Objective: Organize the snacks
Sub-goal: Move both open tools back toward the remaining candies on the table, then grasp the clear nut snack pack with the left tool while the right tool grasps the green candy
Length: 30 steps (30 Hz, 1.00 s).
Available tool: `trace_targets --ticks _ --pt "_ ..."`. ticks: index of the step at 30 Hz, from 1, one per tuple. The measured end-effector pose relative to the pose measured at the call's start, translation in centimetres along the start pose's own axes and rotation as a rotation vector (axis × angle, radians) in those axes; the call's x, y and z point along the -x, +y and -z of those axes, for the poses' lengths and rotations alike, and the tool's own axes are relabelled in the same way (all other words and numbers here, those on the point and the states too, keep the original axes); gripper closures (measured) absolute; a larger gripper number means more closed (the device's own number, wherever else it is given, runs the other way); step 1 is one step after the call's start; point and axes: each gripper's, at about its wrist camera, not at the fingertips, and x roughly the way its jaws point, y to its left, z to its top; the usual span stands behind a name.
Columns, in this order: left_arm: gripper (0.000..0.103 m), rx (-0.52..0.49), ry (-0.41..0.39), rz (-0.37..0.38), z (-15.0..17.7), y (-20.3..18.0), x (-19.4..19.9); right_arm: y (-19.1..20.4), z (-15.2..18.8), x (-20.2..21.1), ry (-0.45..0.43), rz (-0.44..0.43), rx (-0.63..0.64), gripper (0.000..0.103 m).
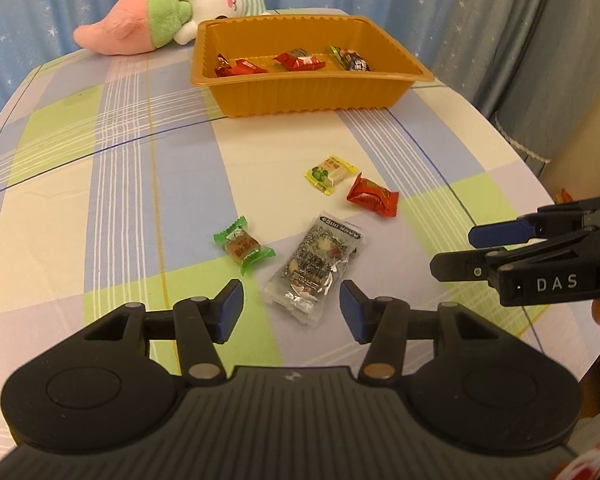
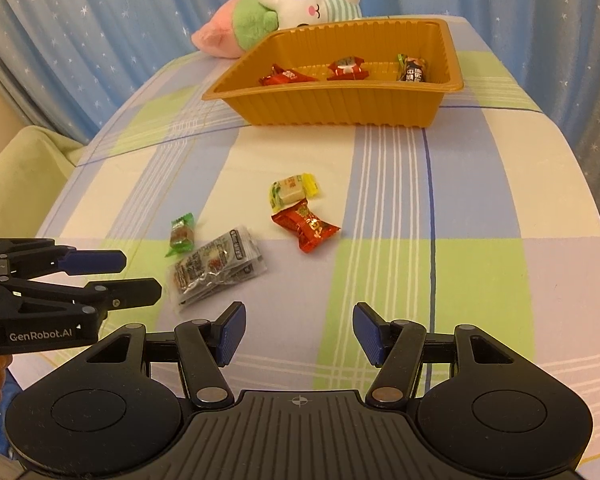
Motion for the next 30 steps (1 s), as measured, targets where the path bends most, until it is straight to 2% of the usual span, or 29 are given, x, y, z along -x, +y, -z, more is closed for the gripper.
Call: trace_targets --ticks 21,30 --pt "0.052 -0.177 0.037 0.034 -2.2 -2.3 -5.3 -2.7 0.2 -0.4 0.012 0.049 -0.089 0.043" --pt "0.053 -0.211 0.058 0.044 -2.6 -3.1 -6.9 -3.6 0.3 -0.2 0.012 0.064 -0.122 0.043"
